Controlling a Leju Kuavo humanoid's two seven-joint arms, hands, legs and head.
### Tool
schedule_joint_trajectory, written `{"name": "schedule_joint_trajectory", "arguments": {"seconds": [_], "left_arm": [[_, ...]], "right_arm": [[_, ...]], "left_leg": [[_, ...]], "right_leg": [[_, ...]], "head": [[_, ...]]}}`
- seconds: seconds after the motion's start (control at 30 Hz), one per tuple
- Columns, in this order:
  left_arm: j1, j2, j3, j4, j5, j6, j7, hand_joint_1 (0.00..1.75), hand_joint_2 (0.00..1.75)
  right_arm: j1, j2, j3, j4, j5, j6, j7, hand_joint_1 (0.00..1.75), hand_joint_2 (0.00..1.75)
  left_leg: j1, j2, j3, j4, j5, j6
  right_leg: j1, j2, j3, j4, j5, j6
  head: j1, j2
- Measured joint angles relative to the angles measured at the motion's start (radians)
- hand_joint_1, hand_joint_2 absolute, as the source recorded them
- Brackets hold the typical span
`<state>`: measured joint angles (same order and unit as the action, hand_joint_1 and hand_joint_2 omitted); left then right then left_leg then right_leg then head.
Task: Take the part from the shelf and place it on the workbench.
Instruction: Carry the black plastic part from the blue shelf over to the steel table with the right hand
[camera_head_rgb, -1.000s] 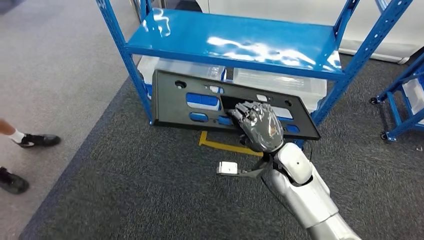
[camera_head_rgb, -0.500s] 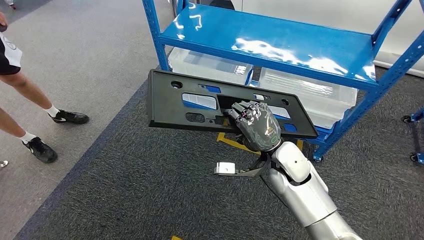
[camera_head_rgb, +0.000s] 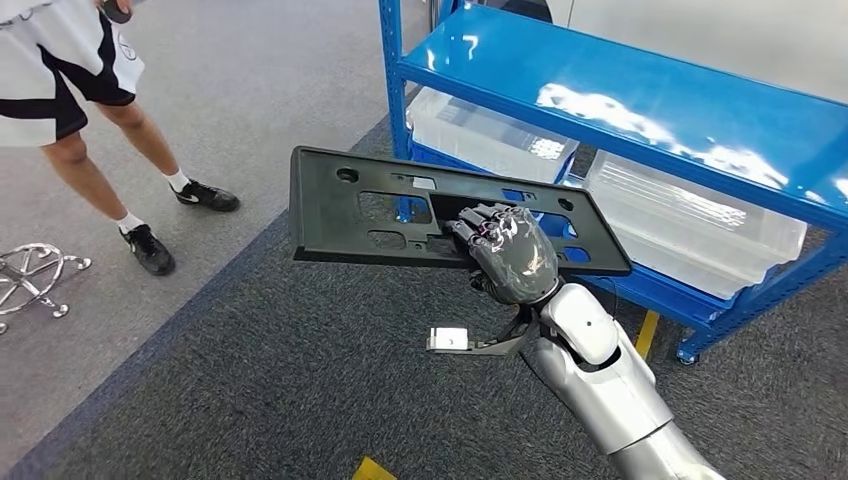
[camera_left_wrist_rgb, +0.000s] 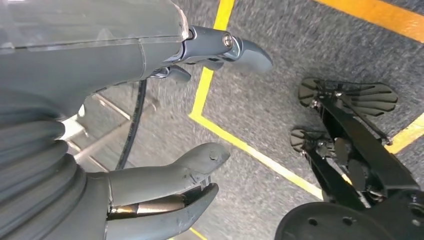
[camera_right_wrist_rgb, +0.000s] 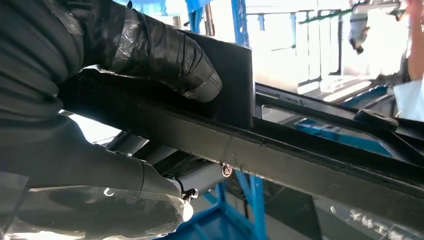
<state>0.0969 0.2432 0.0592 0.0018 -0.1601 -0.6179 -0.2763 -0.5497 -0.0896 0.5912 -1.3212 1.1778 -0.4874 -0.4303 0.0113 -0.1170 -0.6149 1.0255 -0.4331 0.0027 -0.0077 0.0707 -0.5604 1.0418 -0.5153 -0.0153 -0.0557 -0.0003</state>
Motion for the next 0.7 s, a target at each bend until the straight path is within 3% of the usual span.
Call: {"name": "schedule_joint_trajectory", "arguments": {"seconds": [0.03,0.1,0.17,0.23,0.27,0.3,0.37,0.43,0.47,0.53,0.6,0.67,0.7], "left_arm": [[0.005,0.001,0.002,0.000,-0.007,0.000,-0.003,0.00,1.75],[0.012,0.004,0.004,0.000,-0.026,-0.001,-0.009,0.00,1.75],[0.012,0.008,0.005,0.000,-0.041,-0.002,-0.015,0.00,1.75],[0.010,0.011,0.006,0.000,-0.048,-0.003,-0.019,0.00,1.75],[0.011,0.011,0.006,0.000,-0.050,-0.003,-0.020,0.00,1.75],[0.012,0.012,0.006,0.000,-0.050,-0.003,-0.021,0.00,1.75],[0.014,0.014,0.007,0.000,-0.052,-0.003,-0.021,0.00,1.75],[0.014,0.017,0.007,0.000,-0.052,-0.003,-0.022,0.00,1.75],[0.014,0.017,0.007,0.001,-0.052,-0.003,-0.022,0.00,1.75],[0.017,0.018,0.008,0.001,-0.054,-0.003,-0.022,0.00,1.75],[0.020,0.018,0.008,0.001,-0.059,-0.003,-0.022,0.00,1.75],[0.016,0.019,0.008,0.001,-0.081,-0.002,-0.030,0.00,1.75],[0.011,0.020,0.008,0.000,-0.106,-0.002,-0.037,0.00,1.75]], "right_arm": [[0.000,0.000,0.001,-0.001,0.000,0.000,0.000,1.75,1.75],[0.000,0.000,0.003,-0.007,0.002,0.000,0.002,1.75,1.75],[0.001,0.000,0.006,-0.015,0.004,0.001,0.005,1.75,1.75],[0.003,0.000,0.010,-0.018,0.005,0.002,0.006,1.75,1.75],[0.004,0.000,0.012,-0.018,0.005,0.002,0.006,1.75,1.75],[0.006,0.000,0.014,-0.019,0.005,0.002,0.006,1.75,1.75],[0.006,0.000,0.017,-0.022,0.006,0.002,0.006,1.75,1.75],[0.005,0.000,0.019,-0.026,0.006,0.002,0.006,1.75,1.75],[0.004,0.000,0.020,-0.027,0.006,0.002,0.006,1.75,1.75],[0.003,0.001,0.023,-0.029,0.006,0.002,0.006,1.75,1.75],[0.002,0.001,0.024,-0.032,0.005,0.002,0.006,1.75,1.75],[0.001,0.001,0.027,-0.034,-0.002,0.008,0.002,1.75,1.75],[0.001,0.001,0.031,-0.035,-0.009,0.016,-0.005,1.75,1.75]], "left_leg": [[0.003,-0.004,-0.005,0.000,0.001,-0.006],[0.001,0.030,-0.019,0.028,-0.019,-0.018],[0.002,0.084,-0.065,0.131,-0.075,-0.030],[0.008,0.105,-0.118,0.246,-0.119,-0.041],[0.011,0.109,-0.125,0.262,-0.117,-0.045],[0.013,0.114,-0.111,0.237,-0.096,-0.046],[0.013,0.145,-0.040,0.104,-0.035,-0.045],[0.005,0.173,0.011,0.005,-0.006,-0.034],[0.000,0.176,0.015,-0.009,-0.007,-0.027],[0.000,0.153,0.013,-0.013,-0.003,-0.012],[0.003,0.132,0.016,-0.023,0.004,0.002],[0.004,0.112,0.017,-0.028,0.008,0.013],[0.003,0.101,0.016,-0.028,0.009,0.016]], "right_leg": [[-0.001,-0.012,0.000,-0.003,0.003,-0.005],[-0.006,-0.037,0.005,-0.014,0.009,-0.016],[-0.007,-0.065,0.008,-0.019,0.011,-0.022],[-0.006,-0.094,0.008,-0.019,0.009,-0.024],[-0.006,-0.108,0.009,-0.018,0.007,-0.023],[-0.006,-0.121,0.010,-0.018,0.006,-0.022],[-0.006,-0.146,0.015,-0.017,0.000,-0.016],[0.000,-0.166,0.020,-0.017,-0.005,-0.007],[0.002,-0.175,0.021,-0.017,-0.007,-0.003],[0.004,-0.192,0.025,-0.020,-0.010,0.006],[0.000,-0.163,0.019,0.005,-0.034,0.014],[-0.004,-0.104,-0.027,0.107,-0.092,0.015],[-0.004,-0.086,-0.061,0.176,-0.122,0.014]], "head": [[0.000,0.000],[-0.001,0.000],[-0.002,0.000],[-0.002,0.000],[-0.002,0.000],[-0.003,0.000],[-0.003,0.000],[-0.002,0.000],[-0.002,0.000],[-0.002,0.000],[-0.002,0.000],[-0.001,0.000],[-0.001,0.000]]}}
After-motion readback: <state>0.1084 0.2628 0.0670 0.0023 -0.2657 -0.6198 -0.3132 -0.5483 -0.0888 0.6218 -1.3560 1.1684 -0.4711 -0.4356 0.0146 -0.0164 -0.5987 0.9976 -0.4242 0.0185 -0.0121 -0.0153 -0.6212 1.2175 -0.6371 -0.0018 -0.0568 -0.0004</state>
